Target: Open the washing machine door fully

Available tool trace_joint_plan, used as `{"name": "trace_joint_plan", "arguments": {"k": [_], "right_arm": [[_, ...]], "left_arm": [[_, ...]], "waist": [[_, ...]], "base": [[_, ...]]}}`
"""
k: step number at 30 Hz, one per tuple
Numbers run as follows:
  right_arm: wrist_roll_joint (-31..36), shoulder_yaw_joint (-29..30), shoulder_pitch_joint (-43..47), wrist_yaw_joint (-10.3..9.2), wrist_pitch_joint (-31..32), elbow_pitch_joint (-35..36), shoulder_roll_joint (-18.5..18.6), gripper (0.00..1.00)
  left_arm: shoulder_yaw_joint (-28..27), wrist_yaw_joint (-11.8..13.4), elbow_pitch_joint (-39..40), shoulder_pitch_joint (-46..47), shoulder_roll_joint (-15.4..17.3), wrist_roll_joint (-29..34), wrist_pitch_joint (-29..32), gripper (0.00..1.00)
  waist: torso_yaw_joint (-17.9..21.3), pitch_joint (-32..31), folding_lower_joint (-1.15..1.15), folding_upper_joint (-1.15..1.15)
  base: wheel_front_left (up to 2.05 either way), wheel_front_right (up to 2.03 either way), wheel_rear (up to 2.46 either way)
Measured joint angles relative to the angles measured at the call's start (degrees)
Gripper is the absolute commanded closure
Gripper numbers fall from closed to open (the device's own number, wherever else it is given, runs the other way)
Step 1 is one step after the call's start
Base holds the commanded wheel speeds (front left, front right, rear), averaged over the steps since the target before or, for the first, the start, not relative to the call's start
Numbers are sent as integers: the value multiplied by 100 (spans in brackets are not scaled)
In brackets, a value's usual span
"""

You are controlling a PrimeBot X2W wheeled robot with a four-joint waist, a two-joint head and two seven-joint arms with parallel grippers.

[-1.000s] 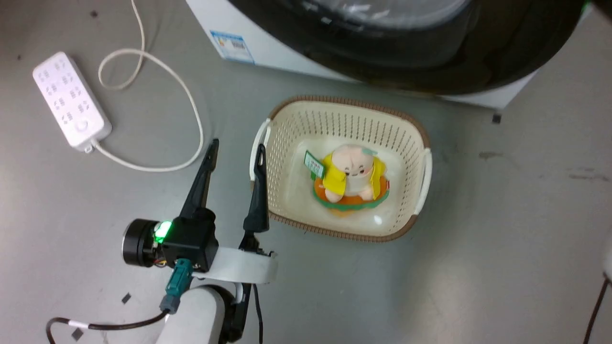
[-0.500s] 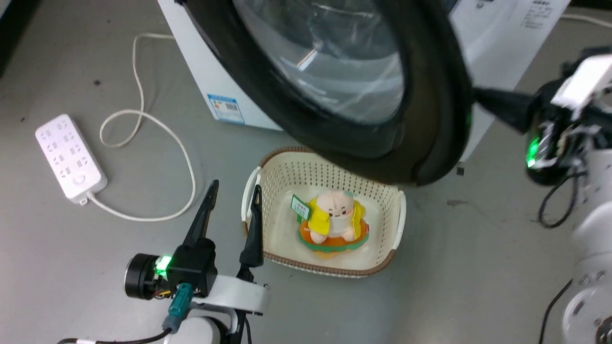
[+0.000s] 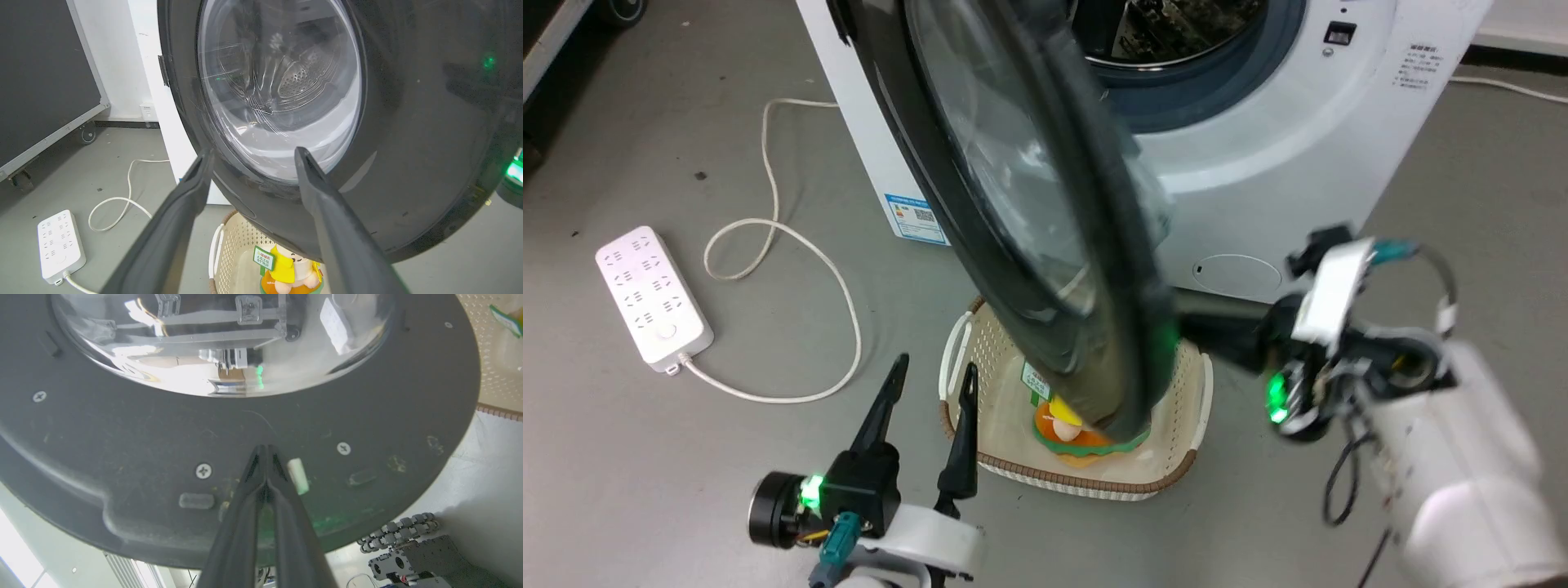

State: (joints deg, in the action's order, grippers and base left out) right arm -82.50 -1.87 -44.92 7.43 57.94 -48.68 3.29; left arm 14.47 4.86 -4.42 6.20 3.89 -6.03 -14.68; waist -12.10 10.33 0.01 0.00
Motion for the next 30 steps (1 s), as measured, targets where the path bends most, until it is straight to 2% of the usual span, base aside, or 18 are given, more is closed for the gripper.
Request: {"name": "trace_joint_plan", "arguments": {"k": [3, 6, 11, 12, 13, 14, 18, 25, 28, 30], "right_arm": [[-655, -744, 376, 0, -327, 331, -15, 100], [-1043, -1389, 595, 0, -703, 651, -23, 100], [-1213, -1748, 734, 0, -1391, 870, -40, 100], [-1172, -1729, 734, 0, -1555, 901, -33, 90], [-1135, -1706, 735, 0, -1688, 953, -9, 52], [-1061, -1689, 737, 0, -1827, 1045, 34, 0], [-398, -1639, 816, 0, -2658, 1755, 499, 0], [2111, -1986, 1529, 0, -4920, 3437, 1667, 0], [3164, -2034, 1910, 0, -5804, 3784, 1982, 0], [3805, -1880, 2197, 0, -6304, 3910, 2065, 0]], "left_arm": [[2, 1, -73, -69, -4, -21, 0, 0], [-9, 2, -87, -106, -21, -25, 0, 0], [-60, 8, -100, -150, -38, -27, 0, 0], [-80, 9, -101, -153, -38, -27, 0, 0], [-102, 10, -101, -159, -37, -27, 0, 0], [-132, 21, -102, -165, -36, -29, 0, 0], [-250, 24, -97, -215, -25, -70, 0, 0], [-510, 16, -76, -279, 42, -191, 0, 0], [-617, 16, -43, -336, 64, -223, 0, 0], [-661, 3, -20, -386, 75, -242, 0, 0]], "waist": [[-35, -49, 0, 0], [-60, -82, 0, 0], [-52, -164, 0, 0], [-37, -186, -1, 0], [-19, -208, -1, 0], [7, -232, -1, 0], [142, -340, -1, 0], [507, -568, -1, 0], [686, -673, 0, 0], [802, -735, 0, 0]], "base": [[0, 0, 0], [0, 0, 0], [0, 0, 0], [0, 0, 0], [0, 0, 0], [0, 0, 0], [0, 0, 0], [0, 0, 0], [0, 0, 0], [0, 0, 0]]}}
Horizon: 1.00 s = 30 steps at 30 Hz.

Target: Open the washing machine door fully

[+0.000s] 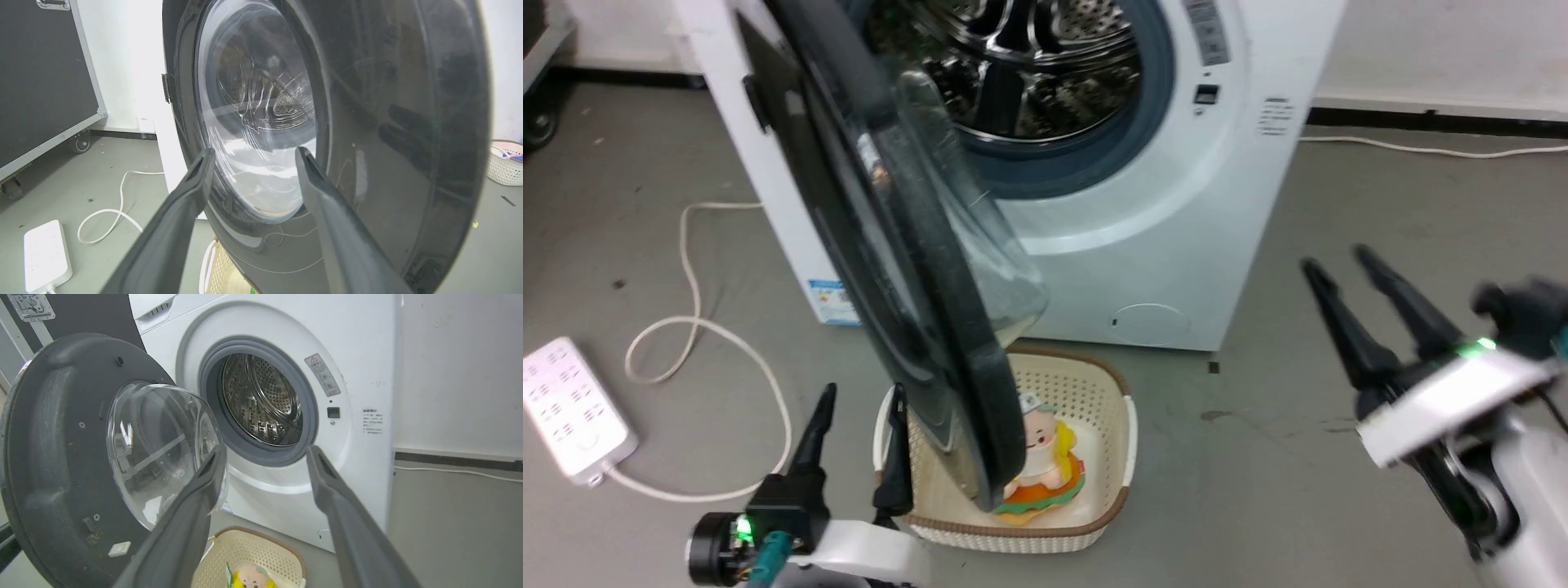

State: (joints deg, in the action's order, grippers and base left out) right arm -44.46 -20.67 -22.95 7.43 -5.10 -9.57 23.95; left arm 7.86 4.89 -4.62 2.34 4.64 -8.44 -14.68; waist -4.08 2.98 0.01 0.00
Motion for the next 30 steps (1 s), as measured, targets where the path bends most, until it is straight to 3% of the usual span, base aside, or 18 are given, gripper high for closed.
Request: {"name": "trace_joint_plan", "arguments": {"k": [4, 11, 16, 24, 26, 30], "right_arm": [[1392, 660, 721, 0, -606, 264, -170, 0], [3221, 1723, 2052, 0, -746, 961, -1294, 0], [3716, 1914, 2581, 0, -764, 1106, -1816, 0], [3802, 2009, 2758, 1, -788, 1109, -2040, 0], [3802, 2024, 2758, 1, -788, 1110, -2048, 0], [3800, 2033, 2757, 1, -780, 1115, -2058, 0]], "left_arm": [[-142, -2, 104, -30, 34, -52, 0, 0], [-99, -38, 136, -245, 126, -71, 0, 0], [-22, -38, 67, -277, 141, -24, 0, 0], [41, -36, 20, -347, 131, -23, 0, 0], [59, -40, 21, -347, 132, -23, 0, 100], [69, -54, 36, -347, 146, -24, 0, 100]], "waist": [[202, -94, 0, 0], [418, -109, 0, 0], [433, -70, -1, 0], [391, -89, -1, 0], [383, -98, 0, 0], [377, -112, -1, 0]], "base": [[0, 0, 0], [0, 0, 0], [0, 0, 0], [0, 0, 0], [0, 0, 0], [0, 0, 0]]}}
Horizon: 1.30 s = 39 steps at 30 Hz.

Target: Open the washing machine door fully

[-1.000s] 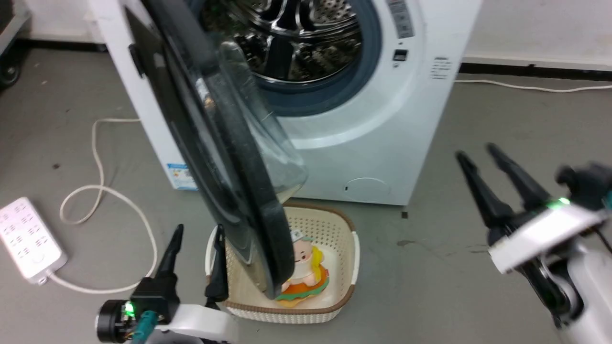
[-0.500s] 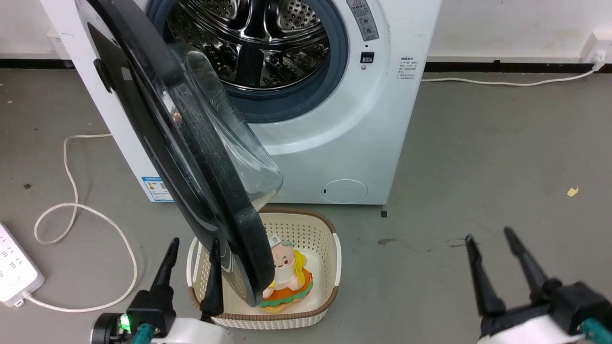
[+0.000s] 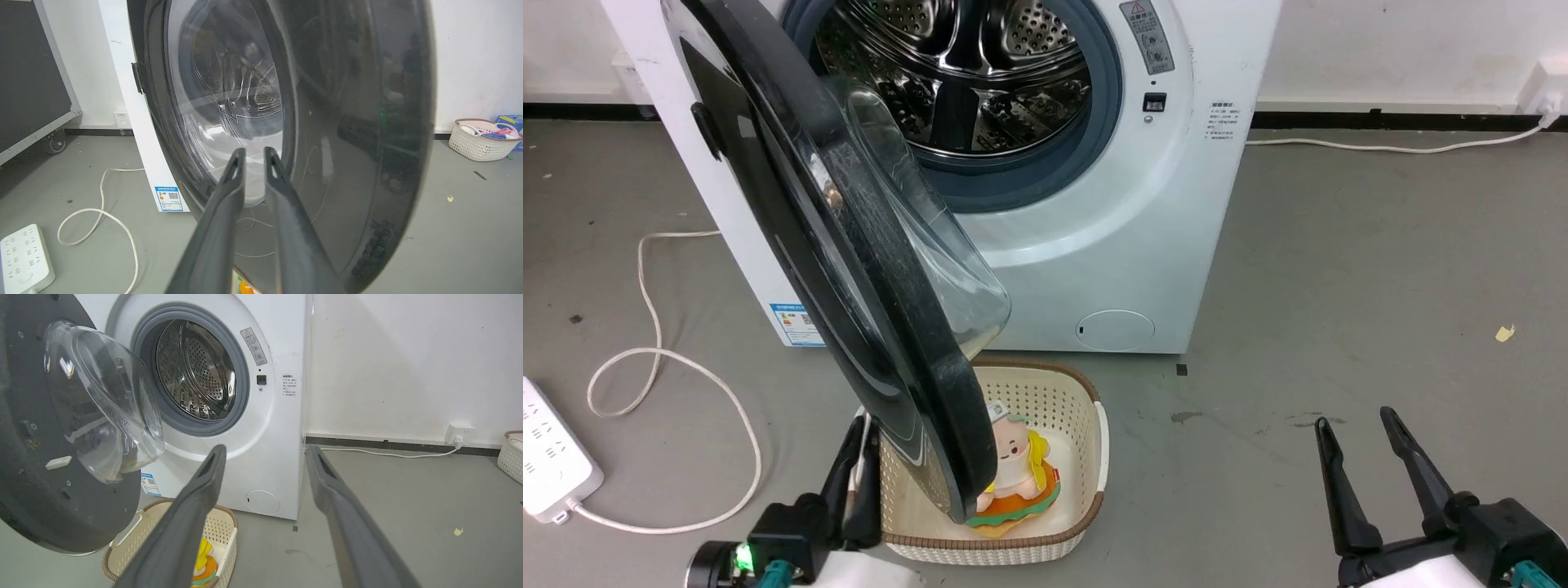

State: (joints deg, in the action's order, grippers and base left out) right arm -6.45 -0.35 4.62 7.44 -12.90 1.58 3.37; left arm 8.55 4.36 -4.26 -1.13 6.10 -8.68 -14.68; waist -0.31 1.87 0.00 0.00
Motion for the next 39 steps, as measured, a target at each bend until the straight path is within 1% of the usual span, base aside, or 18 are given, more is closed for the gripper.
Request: {"name": "trace_joint_plan", "arguments": {"k": [3, 5, 9, 11, 14, 17, 20, 22, 26, 29, 34, 39], "right_arm": [[-11, 15, -4, 0, 14, 11, -5, 0], [-15, 26, -6, 0, 20, 22, -9, 0], [-16, 46, -13, 0, 25, 44, -16, 0], [-33, 48, -15, 0, 29, 47, -18, 0], [-68, 51, -18, 0, 69, 57, -20, 0], [-102, 44, -18, 0, 69, 55, -20, 0], [-156, 10, -18, 0, 69, 47, -20, 0], [-172, -4, -19, 0, 69, 34, -21, 0], [-235, 2, -19, -1, 67, -3, -21, 0], [-271, 15, -19, -1, 63, -31, -21, 0], [-280, 8, -33, -1, 44, -94, -22, 0], [-330, 5, -42, -1, 11, -138, -22, 0]], "left_arm": [[-101, 12, 197, 1, -11, -23, 0, 100], [-267, 77, 450, 8, -29, -80, 0, 100], [-683, 261, 1246, 194, -103, -155, -1, 100], [-876, 311, 1701, 408, -147, -216, 0, 100], [-1032, 309, 2338, 808, -138, -215, -1, 100], [-1027, 270, 2692, 1202, -66, -126, 0, 100], [-866, 199, 2829, 1497, 13, -101, 248, 100], [-648, 133, 2902, 1612, 36, -15, 511, 100], [-41, 13, 2961, 1645, -9, 109, 1020, 100], [490, -52, 2860, 1544, -75, 135, 1397, 100], [1149, -159, 2267, 1129, -166, 143, 1901, 100], [1443, -160, 1569, 822, -186, 41, 2117, 100]], "waist": [[1, -2, 0, 0], [2, 1, 0, 0], [2, 24, 0, 0], [4, 32, 0, 0], [9, 47, 0, 0], [12, 46, 0, 0], [32, 45, 0, 0], [56, 50, 0, 0], [102, 79, 0, 0], [110, 121, 0, 0], [107, 208, 0, 0], [85, 272, 0, 0]], "base": [[0, 0, 0], [0, 0, 0], [0, 0, 0], [0, 0, 0], [0, 0, 0], [0, 0, 0], [0, 0, 0], [0, 0, 0], [0, 0, 0], [0, 0, 0], [0, 0, 0], [0, 0, 0]]}}
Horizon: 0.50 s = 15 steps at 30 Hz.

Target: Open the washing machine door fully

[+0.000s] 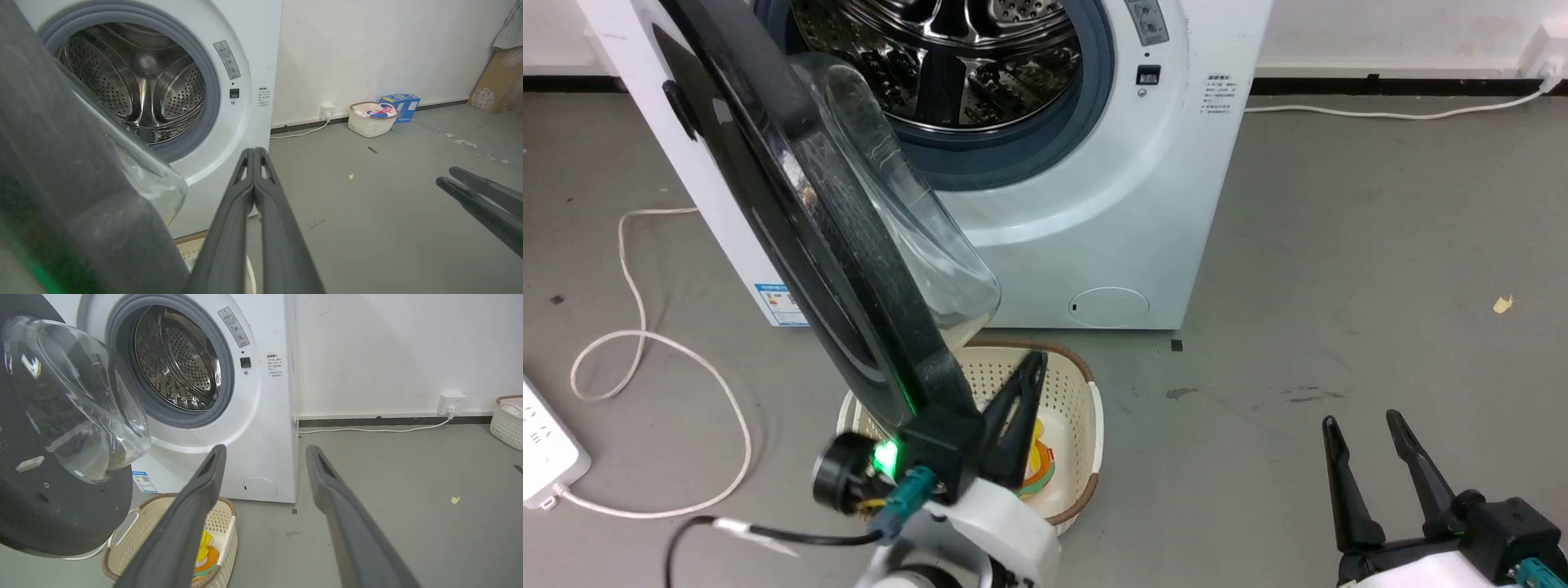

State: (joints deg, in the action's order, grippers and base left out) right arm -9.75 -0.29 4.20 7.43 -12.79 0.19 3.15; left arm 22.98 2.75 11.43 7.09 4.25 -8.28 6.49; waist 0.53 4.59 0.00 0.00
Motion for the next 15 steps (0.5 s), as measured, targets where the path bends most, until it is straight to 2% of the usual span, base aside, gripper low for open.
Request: {"name": "trace_joint_plan", "arguments": {"k": [8, 15], "right_arm": [[-80, -9, -9, 0, -20, -110, 0, 0], [-102, -18, -4, 0, -26, -169, -1, 0]], "left_arm": [[-147, 127, -893, -98, 9, -135, -208, 100], [-169, 137, -1312, -114, 9, -204, -441, 100]], "waist": [[-96, 17, 0, 0], [-394, -26, 0, 0]], "base": [[0, 0, 0], [0, 0, 0]]}}
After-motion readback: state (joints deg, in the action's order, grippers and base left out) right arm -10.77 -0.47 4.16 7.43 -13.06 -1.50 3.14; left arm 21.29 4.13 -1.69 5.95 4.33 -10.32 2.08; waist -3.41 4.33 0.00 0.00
